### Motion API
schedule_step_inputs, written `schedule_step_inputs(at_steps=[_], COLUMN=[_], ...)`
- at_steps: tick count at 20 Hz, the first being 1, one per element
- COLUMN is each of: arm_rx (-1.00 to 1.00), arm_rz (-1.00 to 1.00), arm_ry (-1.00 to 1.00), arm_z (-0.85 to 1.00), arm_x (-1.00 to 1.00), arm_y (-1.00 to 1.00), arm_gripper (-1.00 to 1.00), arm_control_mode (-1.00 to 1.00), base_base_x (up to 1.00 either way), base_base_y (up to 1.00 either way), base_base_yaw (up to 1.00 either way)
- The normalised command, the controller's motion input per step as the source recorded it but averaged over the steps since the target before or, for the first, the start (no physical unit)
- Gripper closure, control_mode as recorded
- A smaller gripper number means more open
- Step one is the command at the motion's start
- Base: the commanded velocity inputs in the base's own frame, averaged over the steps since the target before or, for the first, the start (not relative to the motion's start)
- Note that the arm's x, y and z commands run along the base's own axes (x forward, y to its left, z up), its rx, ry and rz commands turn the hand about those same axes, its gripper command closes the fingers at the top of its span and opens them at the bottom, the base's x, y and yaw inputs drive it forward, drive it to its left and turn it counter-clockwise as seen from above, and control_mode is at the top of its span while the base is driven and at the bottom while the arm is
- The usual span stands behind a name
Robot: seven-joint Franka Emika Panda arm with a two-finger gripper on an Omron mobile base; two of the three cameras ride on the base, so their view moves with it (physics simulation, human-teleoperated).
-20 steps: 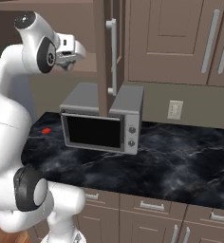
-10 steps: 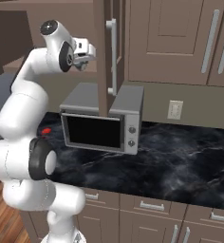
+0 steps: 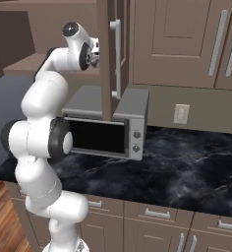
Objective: Restock the canned food cabinet by taking the new fresh canned food from the counter and placing it in the cabinet. Then, take the old canned food from the cabinet and place it on the counter.
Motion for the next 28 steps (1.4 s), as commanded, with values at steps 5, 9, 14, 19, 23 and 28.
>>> schedule_step_inputs(at_steps=[5, 9, 14, 19, 23, 28], arm_rx=[0.00, 0.00, -0.03, 0.00, -0.05, -0.06], arm_rz=[0.01, 0.00, 0.00, 0.00, 0.00, 0.13], arm_ry=[0.00, -0.04, -0.06, -0.09, -0.36, -0.44], arm_z=[-0.01, 0.00, -0.09, 0.00, 0.31, 0.27], arm_x=[0.45, 0.06, 0.13, 0.03, -0.57, -1.00], arm_y=[-0.13, 0.00, -0.01, 0.00, 0.09, 0.35], arm_gripper=[-1.00, -1.00, -1.00, -1.00, -1.00, -1.00], arm_control_mode=[-1.00, -1.00, -1.00, -1.00, -1.00, -1.00], base_base_x=[0.00, 0.00, 0.00, 0.00, 0.00, 0.00], base_base_y=[0.00, 0.00, 0.00, 0.00, 0.00, 0.00], base_base_yaw=[0.00, 0.00, 0.00, 0.00, 0.00, 0.00])
